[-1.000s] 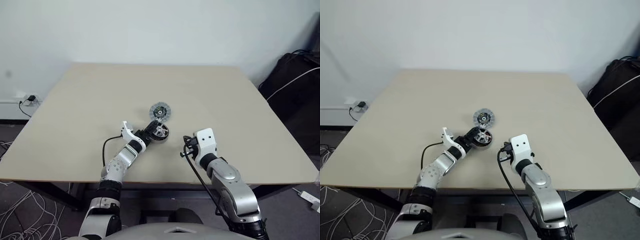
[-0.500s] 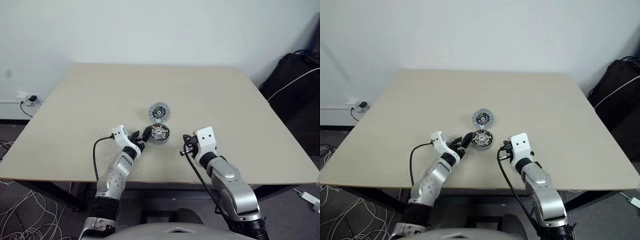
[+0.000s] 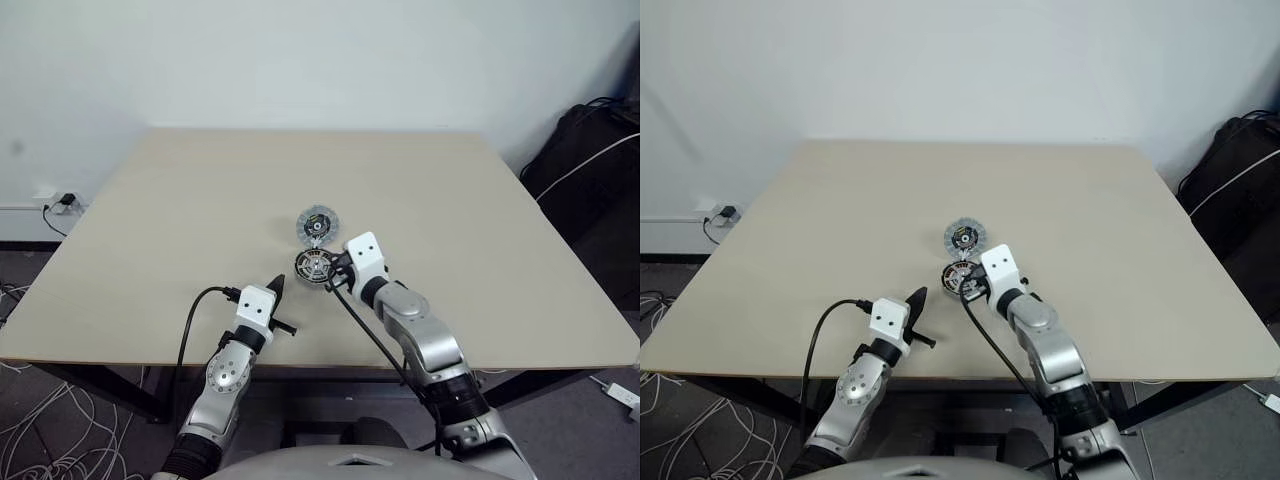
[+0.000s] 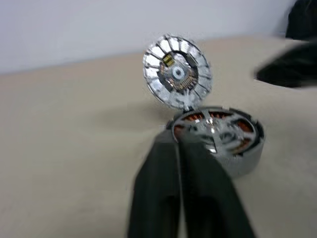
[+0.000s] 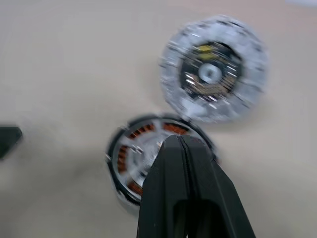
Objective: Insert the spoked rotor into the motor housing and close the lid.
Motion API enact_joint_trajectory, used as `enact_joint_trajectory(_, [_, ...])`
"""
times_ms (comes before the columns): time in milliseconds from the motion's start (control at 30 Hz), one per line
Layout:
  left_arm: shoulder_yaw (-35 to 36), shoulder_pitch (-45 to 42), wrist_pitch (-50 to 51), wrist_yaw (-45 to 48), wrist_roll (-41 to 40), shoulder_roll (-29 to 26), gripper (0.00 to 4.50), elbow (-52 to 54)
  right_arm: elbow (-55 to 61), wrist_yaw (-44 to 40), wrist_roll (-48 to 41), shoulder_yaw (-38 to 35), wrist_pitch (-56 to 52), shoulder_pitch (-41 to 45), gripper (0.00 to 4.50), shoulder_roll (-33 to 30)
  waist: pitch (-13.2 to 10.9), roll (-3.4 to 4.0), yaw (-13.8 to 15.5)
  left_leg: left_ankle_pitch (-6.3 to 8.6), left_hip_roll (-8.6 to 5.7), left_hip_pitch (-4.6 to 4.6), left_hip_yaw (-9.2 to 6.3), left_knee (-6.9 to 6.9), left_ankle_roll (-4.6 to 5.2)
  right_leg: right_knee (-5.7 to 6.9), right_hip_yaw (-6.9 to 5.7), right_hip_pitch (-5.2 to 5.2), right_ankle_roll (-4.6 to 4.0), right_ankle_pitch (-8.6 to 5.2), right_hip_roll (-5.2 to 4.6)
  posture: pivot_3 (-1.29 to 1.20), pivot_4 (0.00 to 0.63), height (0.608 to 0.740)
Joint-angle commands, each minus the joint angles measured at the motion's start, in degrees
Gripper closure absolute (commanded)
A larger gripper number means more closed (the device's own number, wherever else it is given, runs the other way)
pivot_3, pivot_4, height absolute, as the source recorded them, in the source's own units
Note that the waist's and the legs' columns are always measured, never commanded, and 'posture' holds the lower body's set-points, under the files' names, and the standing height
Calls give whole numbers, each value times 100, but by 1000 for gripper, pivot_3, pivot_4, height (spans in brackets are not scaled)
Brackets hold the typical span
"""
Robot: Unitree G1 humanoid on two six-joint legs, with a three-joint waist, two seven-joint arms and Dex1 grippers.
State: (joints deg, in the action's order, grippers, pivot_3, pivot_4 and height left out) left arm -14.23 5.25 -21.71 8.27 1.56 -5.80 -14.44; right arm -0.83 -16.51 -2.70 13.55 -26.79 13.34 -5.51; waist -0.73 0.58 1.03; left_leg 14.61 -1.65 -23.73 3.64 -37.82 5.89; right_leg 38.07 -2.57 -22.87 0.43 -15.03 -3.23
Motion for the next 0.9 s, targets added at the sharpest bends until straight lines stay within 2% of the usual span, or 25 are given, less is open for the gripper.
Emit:
enact_joint_trajectory(33, [-14,125,92,333,-213,28,4481,207,-480,-98,67,48,337,436,4500,116,2,4,-20,0,-1,0,2,-2,0,-1,2,0,1,0,0,0,0,740])
enact_joint_trajectory(133, [-50,315,349,650,-393,-1,4481,444,-1031,-178,160,142,489,685,4500,178,3,5,-38,1,-1,0,4,-3,1,-3,2,2,2,1,0,0,0,740])
enact_joint_trajectory(433, [-2,392,501,753,-241,22,4481,620,-2188,-522,318,275,427,987,4500,147,20,20,-55,1,-1,7,4,-3,2,8,3,4,3,2,-1,0,0,740])
enact_joint_trajectory(567, [31,396,480,780,-302,68,4481,611,-1701,-738,288,260,402,886,4500,-4,32,33,-68,1,0,10,3,-3,2,11,1,5,3,2,0,0,0,740])
enact_joint_trajectory(733, [39,382,551,860,-362,127,4481,635,-571,-1607,270,607,8,857,4500,-637,31,34,-69,2,-1,4,4,-8,5,10,2,2,3,2,-3,0,0,740])
enact_joint_trajectory(833, [27,357,603,936,-402,160,4500,608,-154,-2137,397,954,-238,959,3919,-1086,32,33,-66,4,0,4,4,-8,8,8,2,3,2,1,-3,0,0,740])
enact_joint_trajectory(900, [27,337,613,943,-392,184,4500,587,-105,-2360,501,1148,-285,1056,3249,-1283,32,33,-64,4,0,5,3,-8,8,8,1,2,2,1,-3,0,0,740])
